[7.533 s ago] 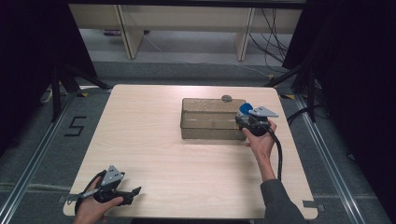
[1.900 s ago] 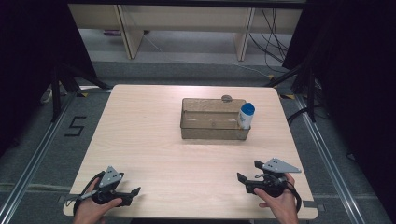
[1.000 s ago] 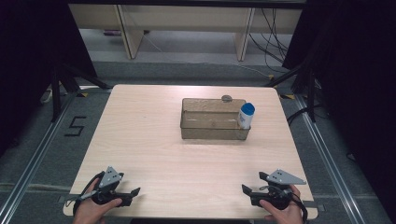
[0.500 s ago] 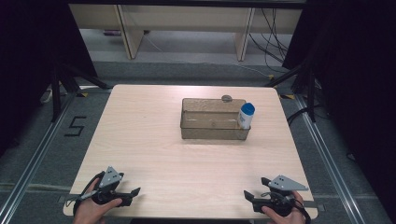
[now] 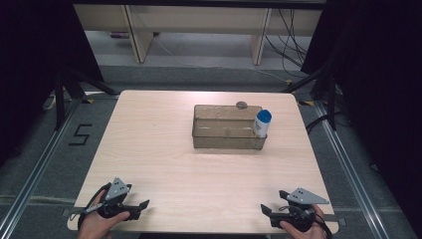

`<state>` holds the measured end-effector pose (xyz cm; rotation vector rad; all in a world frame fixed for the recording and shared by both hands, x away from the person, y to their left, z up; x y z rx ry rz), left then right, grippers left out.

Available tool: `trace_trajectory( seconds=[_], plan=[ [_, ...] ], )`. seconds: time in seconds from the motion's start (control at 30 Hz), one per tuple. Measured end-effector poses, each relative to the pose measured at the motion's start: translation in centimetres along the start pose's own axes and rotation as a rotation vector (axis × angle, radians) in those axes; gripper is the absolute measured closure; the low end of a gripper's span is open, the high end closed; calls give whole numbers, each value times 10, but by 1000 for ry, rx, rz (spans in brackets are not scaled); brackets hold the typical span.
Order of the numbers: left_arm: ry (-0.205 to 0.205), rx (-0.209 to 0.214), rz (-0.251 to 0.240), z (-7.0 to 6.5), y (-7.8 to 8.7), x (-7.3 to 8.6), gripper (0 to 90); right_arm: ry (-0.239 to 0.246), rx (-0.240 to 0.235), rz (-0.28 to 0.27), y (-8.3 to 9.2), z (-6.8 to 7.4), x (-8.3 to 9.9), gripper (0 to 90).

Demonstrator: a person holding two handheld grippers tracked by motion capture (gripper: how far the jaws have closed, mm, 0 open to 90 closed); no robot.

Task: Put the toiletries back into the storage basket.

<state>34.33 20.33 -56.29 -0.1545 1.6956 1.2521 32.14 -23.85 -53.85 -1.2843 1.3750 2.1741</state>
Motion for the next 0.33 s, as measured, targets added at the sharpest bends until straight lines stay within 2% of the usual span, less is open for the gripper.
trace_trajectory(
  seconds=[0.07,0.17,0.2,0.23,0.33],
  plan=[
    [-3,1,4,0,1,0,148,8,8,-1,-1,-2,0,160],
    [2,1,0,0,0,0,148,-9,3,1,0,0,0,159],
    [-5,-2,14,0,1,1,148,13,6,-2,0,-2,0,159],
    [2,1,-1,0,0,0,148,-3,5,2,0,-1,0,160],
    [0,-4,11,0,1,1,148,14,14,-3,-1,-3,0,160]
  ],
)
Point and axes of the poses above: each handheld gripper's, and its own axes: y roughly backward along the jaws, x roughly out of its underside, z roughly to its left, the point moved 8 cm from there along -y, roughly forward along the jaws, and after that the axes turned 3 degrees about -y, right-handed, at the moved point
